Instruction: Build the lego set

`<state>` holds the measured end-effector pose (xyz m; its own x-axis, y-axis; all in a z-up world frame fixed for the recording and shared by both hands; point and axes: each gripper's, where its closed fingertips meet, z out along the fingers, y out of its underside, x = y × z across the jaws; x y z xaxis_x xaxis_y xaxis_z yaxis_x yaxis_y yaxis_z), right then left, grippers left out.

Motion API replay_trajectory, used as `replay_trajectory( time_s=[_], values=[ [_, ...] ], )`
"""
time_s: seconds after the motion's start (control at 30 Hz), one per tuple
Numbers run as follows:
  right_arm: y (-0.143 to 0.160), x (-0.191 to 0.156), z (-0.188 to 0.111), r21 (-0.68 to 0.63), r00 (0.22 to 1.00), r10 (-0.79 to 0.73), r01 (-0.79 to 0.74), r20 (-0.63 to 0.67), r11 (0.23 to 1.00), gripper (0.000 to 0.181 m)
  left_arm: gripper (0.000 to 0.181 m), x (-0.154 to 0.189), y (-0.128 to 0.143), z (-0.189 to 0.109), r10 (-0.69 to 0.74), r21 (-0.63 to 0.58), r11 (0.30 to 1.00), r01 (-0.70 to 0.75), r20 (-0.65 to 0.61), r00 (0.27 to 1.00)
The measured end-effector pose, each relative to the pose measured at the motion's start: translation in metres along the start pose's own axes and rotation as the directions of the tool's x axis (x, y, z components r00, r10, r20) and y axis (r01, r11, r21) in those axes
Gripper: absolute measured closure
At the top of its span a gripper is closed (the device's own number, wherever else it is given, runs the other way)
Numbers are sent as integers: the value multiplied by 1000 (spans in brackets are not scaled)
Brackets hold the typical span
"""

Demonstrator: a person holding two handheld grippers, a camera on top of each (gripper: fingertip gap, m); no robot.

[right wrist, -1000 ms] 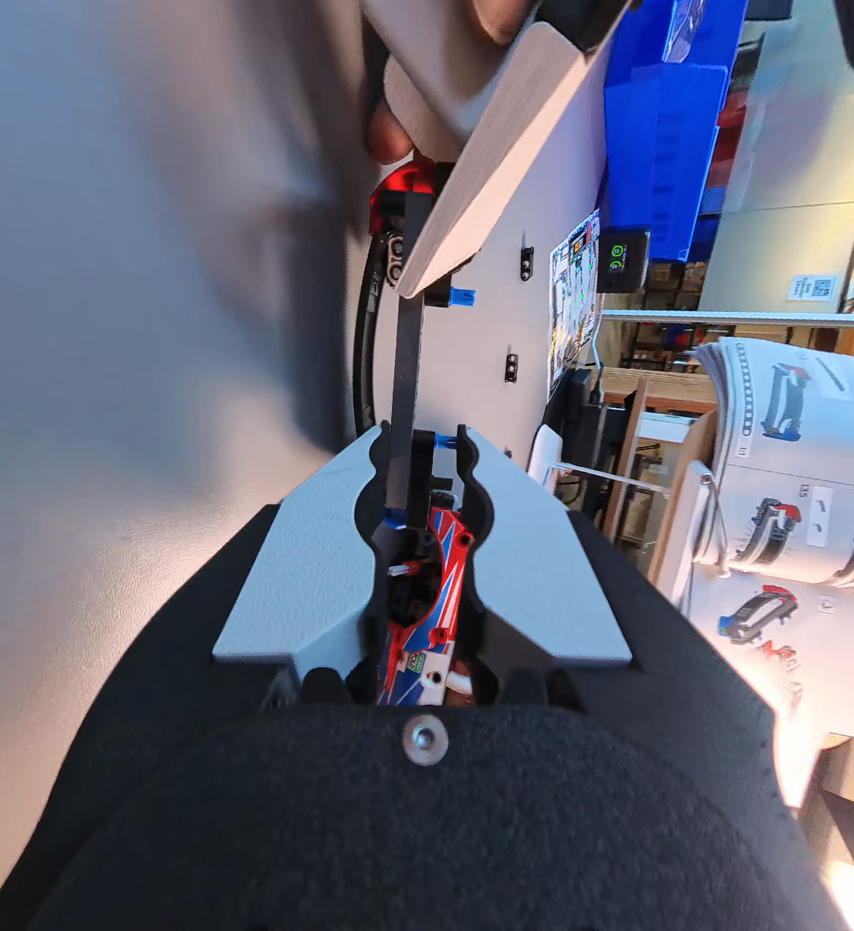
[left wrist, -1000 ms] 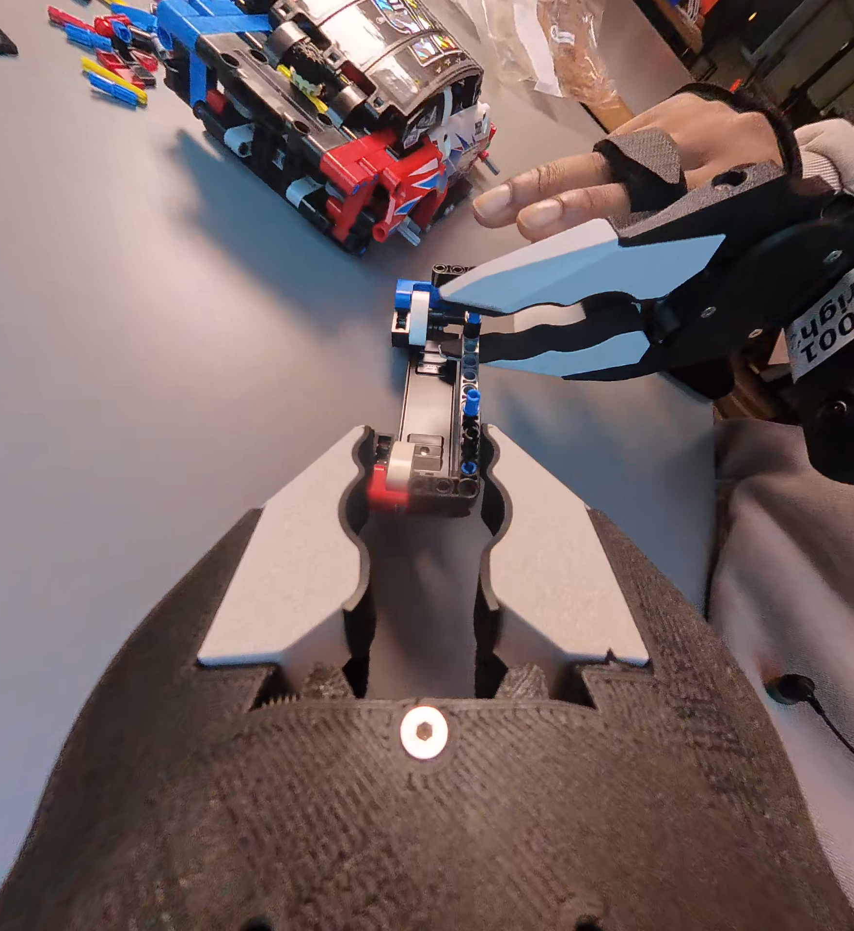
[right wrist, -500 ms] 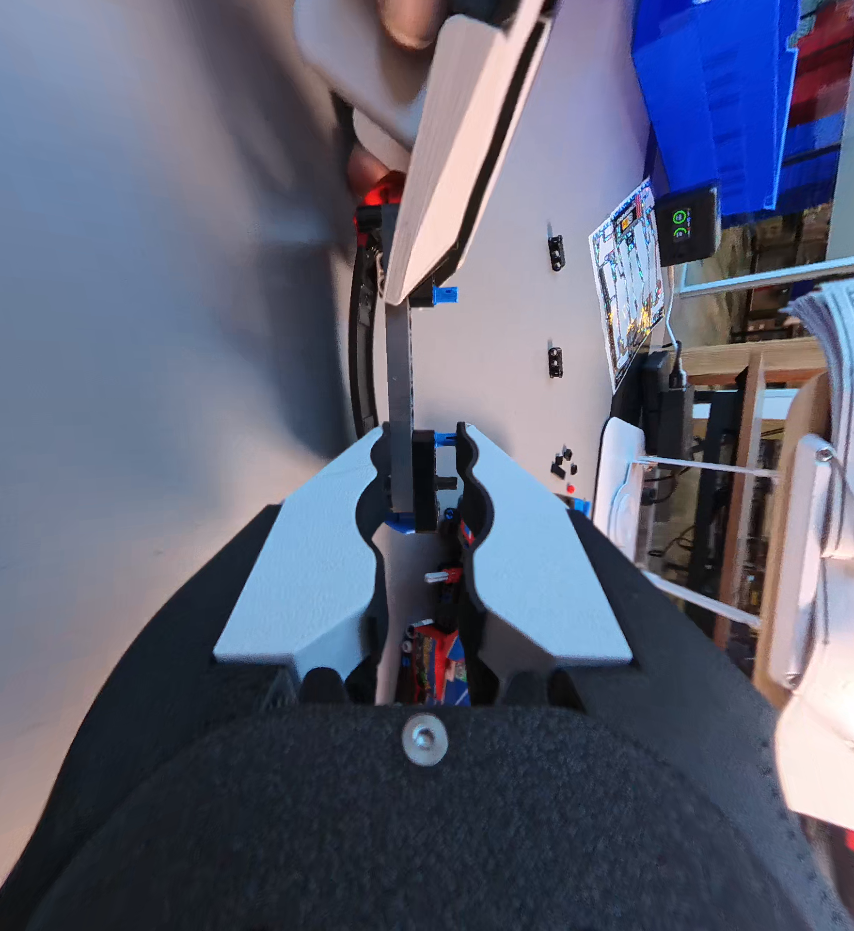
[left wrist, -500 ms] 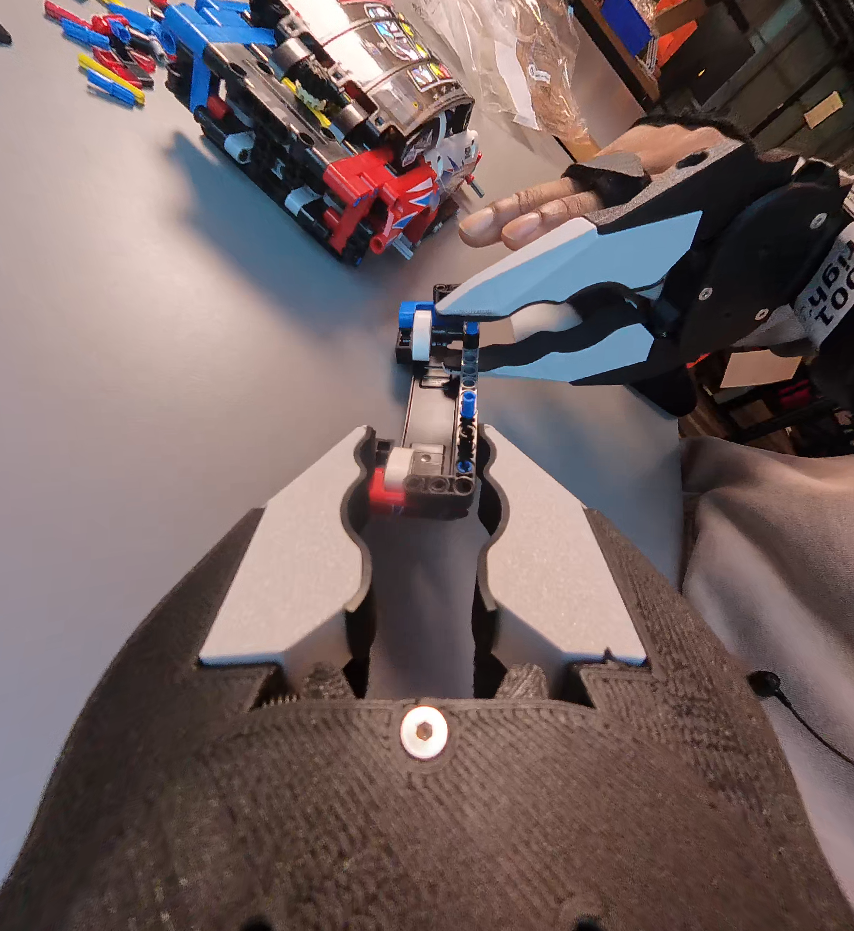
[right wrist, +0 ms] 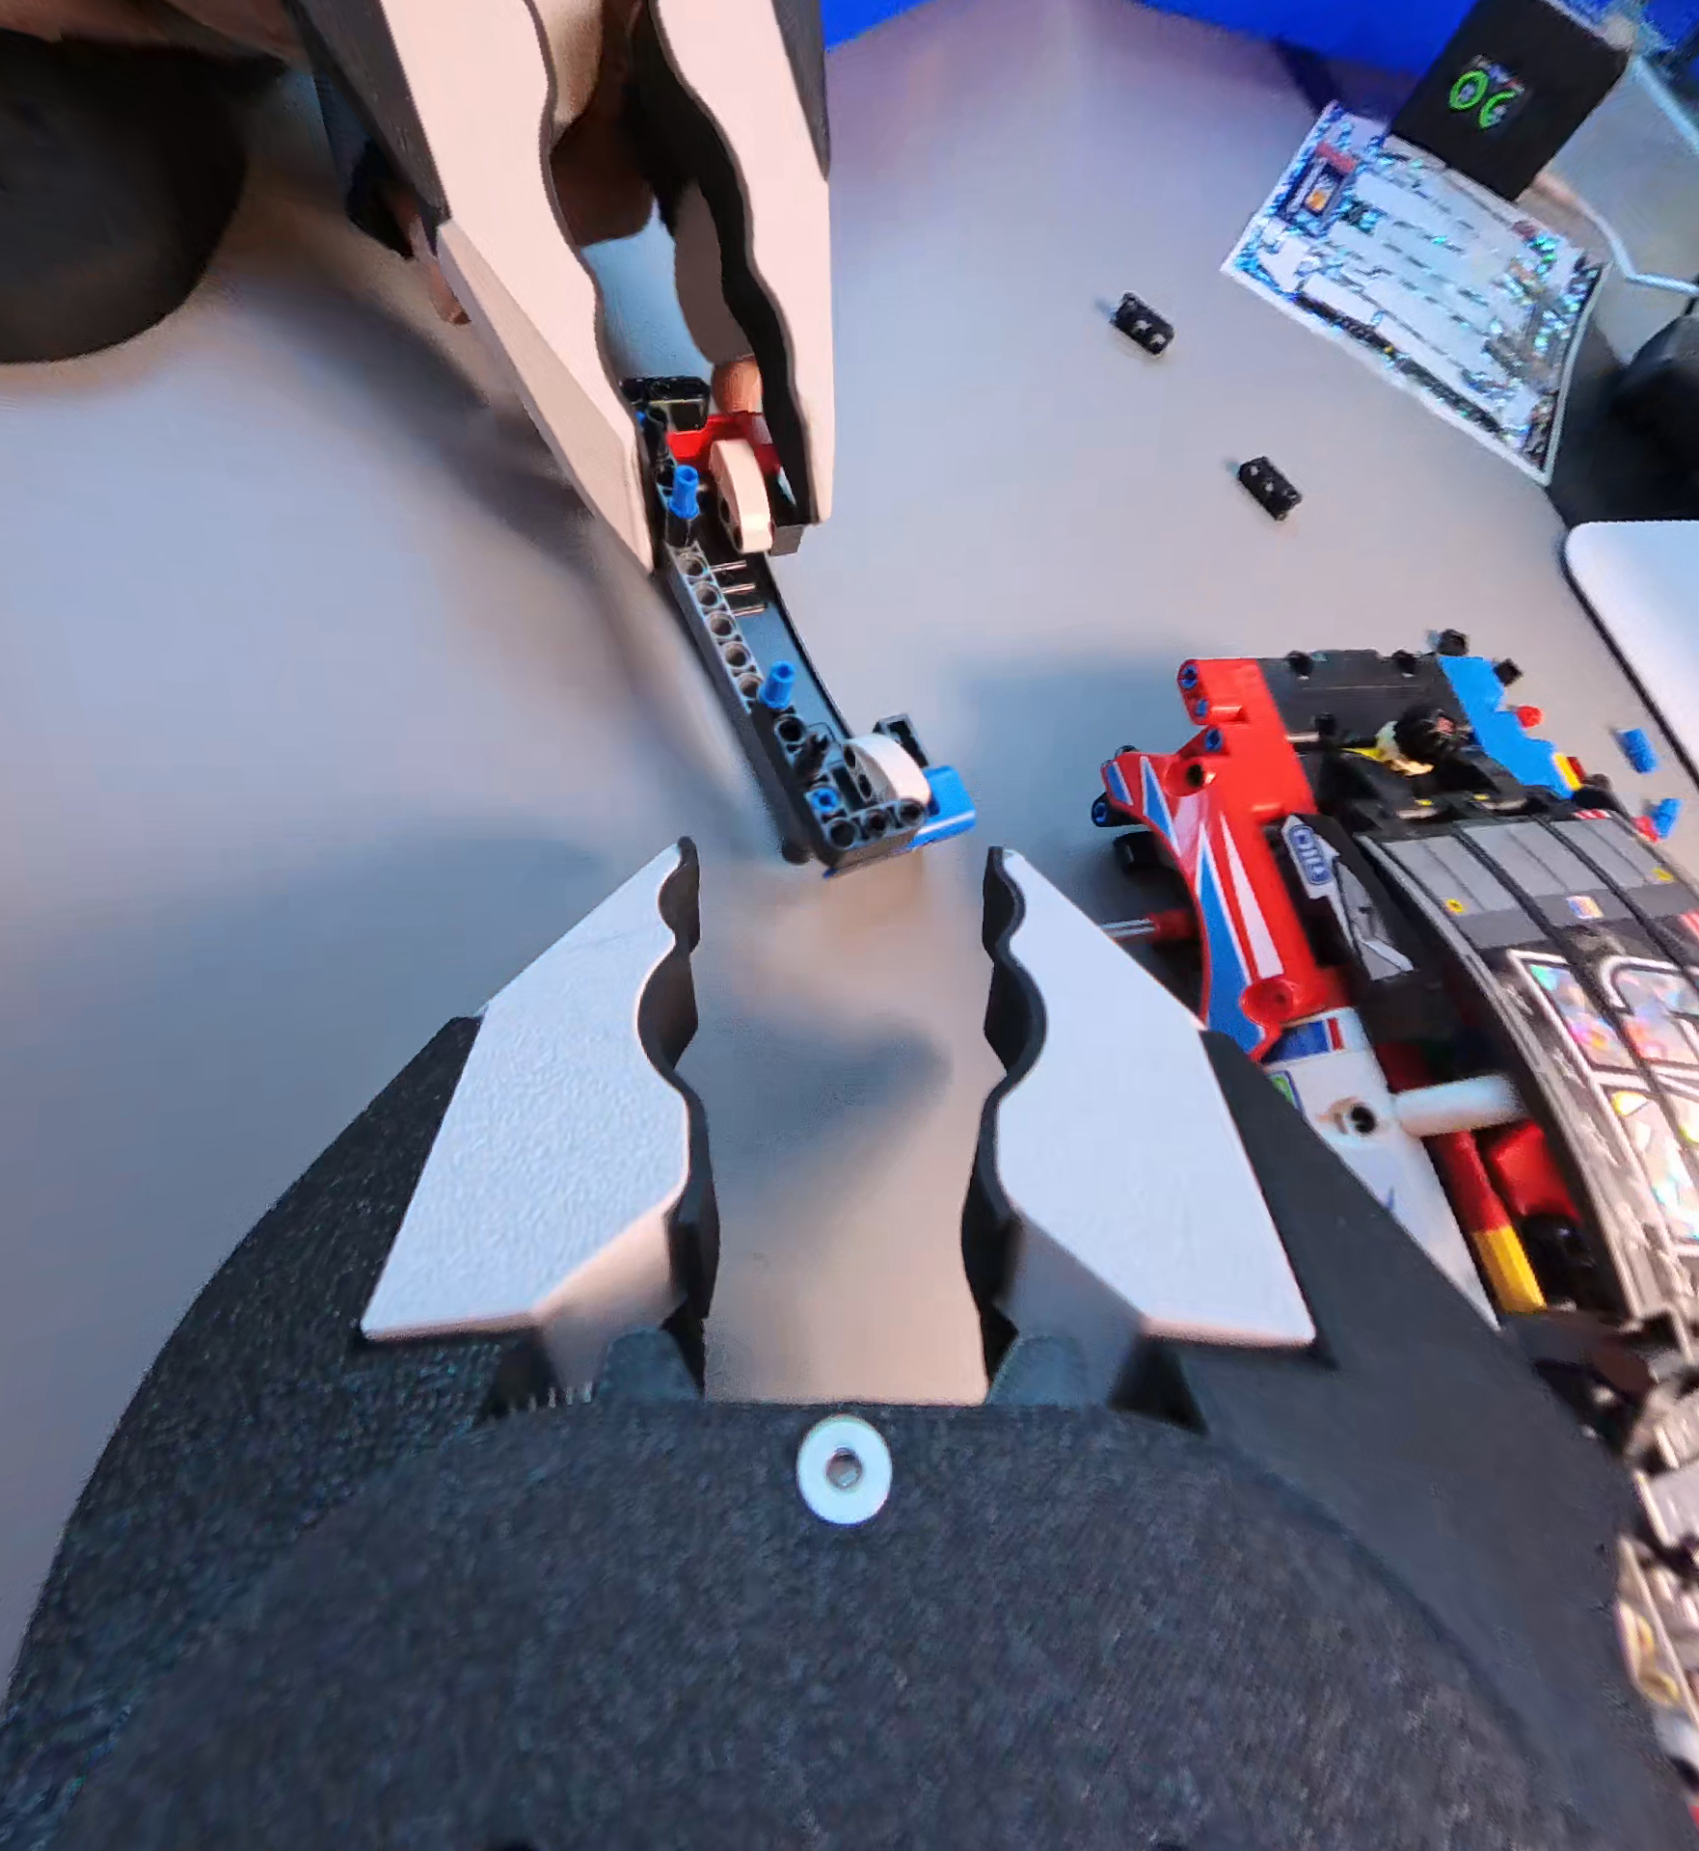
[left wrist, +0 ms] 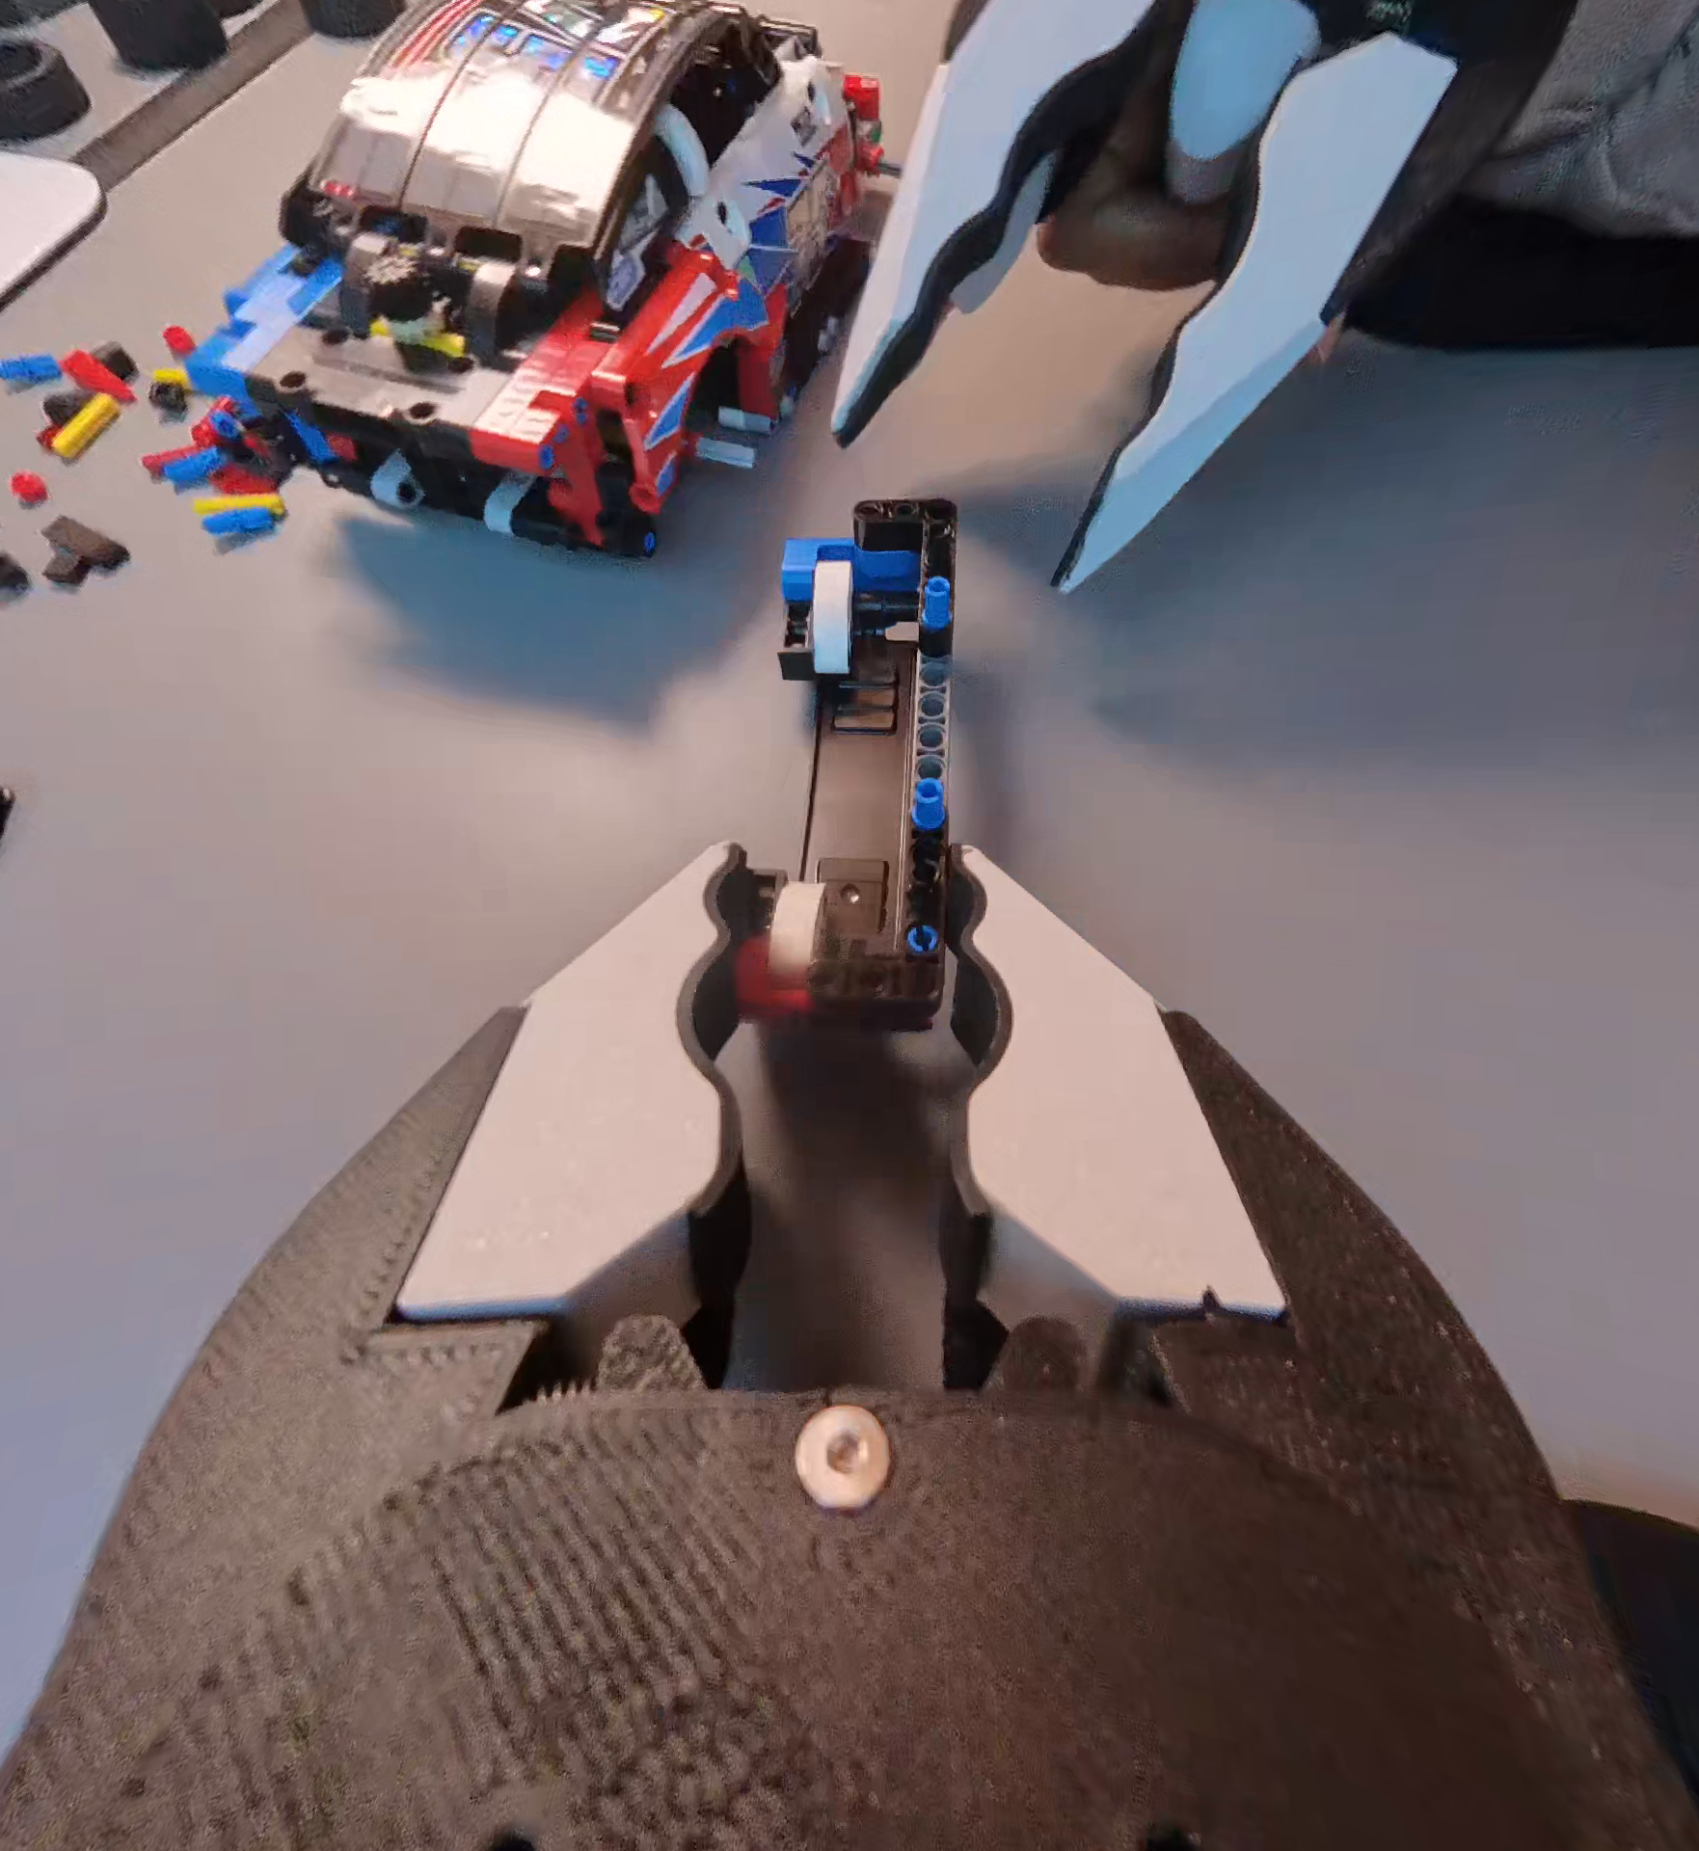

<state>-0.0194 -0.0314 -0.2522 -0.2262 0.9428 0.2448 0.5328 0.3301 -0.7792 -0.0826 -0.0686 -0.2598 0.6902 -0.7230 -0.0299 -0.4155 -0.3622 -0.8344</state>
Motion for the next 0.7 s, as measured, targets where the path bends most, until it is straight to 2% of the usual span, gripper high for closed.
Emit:
replay_trajectory(
  time_s=[0.03, 0.13, 0.27, 0.33, 0.5, 0.63, 0.7],
  values=[
    [2, 0, 2, -7, 1000, -10, 10, 17, 1000, 126, 144, 2, 0, 2, 52, -8, 999, -52, 9, 999],
    [4, 1, 11, -28, 996, -39, 41, 78, 999, 122, 144, 8, 0, 4, 153, -15, 988, -153, 17, 988],
    [1, -3, 24, -26, 988, -56, 60, 147, 998, 124, 131, 3, -2, 3, 136, 1, 991, -136, 50, 989],
    [3, -5, 27, -31, 987, -70, 75, 145, 997, 136, 121, -1, -5, -1, 96, 27, 995, -98, 67, 993],
    [7, -2, 14, -40, 989, -117, 121, 86, 992, 138, 104, -15, -16, -16, 17, 139, 990, -36, 135, 991],
    [18, 7, 5, -75, 978, -206, 207, 24, 975, 138, 101, -19, -15, -17, -11, 137, 990, -8, 141, 990],
    [21, 9, 3, -88, 979, -203, 205, 26, 975, 138, 101, -21, -14, -16, -10, 128, 992, -10, 156, 988]
  ],
)
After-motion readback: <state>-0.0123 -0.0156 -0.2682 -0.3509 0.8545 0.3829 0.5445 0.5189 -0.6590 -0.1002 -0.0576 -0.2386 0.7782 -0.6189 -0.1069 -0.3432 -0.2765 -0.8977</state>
